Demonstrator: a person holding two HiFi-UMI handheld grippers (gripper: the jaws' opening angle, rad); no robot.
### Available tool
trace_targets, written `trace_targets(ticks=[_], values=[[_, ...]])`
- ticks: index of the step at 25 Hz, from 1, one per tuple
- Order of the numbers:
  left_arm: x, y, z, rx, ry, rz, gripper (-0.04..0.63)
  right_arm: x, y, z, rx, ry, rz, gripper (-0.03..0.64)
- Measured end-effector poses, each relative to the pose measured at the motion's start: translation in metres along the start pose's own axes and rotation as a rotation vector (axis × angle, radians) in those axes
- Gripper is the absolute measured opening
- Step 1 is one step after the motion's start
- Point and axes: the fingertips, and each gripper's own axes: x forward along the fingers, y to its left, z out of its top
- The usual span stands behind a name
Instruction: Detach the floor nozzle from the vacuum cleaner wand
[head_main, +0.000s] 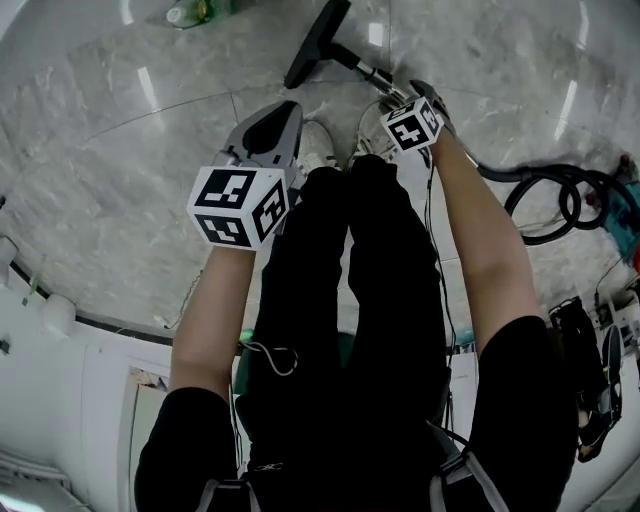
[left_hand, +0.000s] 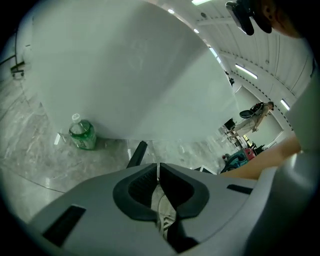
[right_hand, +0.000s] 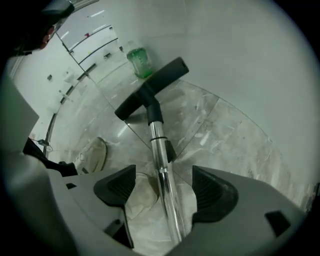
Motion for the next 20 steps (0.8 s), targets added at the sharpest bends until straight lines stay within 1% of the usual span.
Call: trace_targets(ticks=[3,6,10,13,14,16,18,20], values=[[0.013,0.022,-0.013,0.013,0.031,0.001,0.008,0.042,0.003,-0.007,-0.042,0.043,0.003,0.341],[0.024,0.032,-0.019,0.024,0.050,-0.014,0.008,0.069,0.008,-0.015,-0.093,0.061,-0.003,0.341],[0.032,0.036,-0.020,0.038,0.062,-0.030,0.008,0.086,0.006,-0.008,-0.170,0.039,-0.060,0.339],[0.035,0.038,-0.022,0.038,0.080,-0.036,0.008,0.092,0.005,-0.008,-0.177,0.086,-0.072,0.332],[0.037,0.037,-0.022,0.032,0.084,-0.045,0.008,0.091,0.003,-0.006,-0.183,0.096,-0.079,0.322],[0.037,0.032,-0.019,0.003,0.087,-0.083,0.008,0.084,-0.003,0.002,-0.204,0.074,-0.112,0.192],[0.031,0.021,-0.014,-0.040,0.084,-0.129,0.008,0.070,-0.004,0.010,-0.198,0.044,-0.130,0.192],[0.024,0.009,-0.008,-0.065,0.073,-0.157,0.008,0.049,-0.004,0.020,-0.185,0.019,-0.128,0.192]])
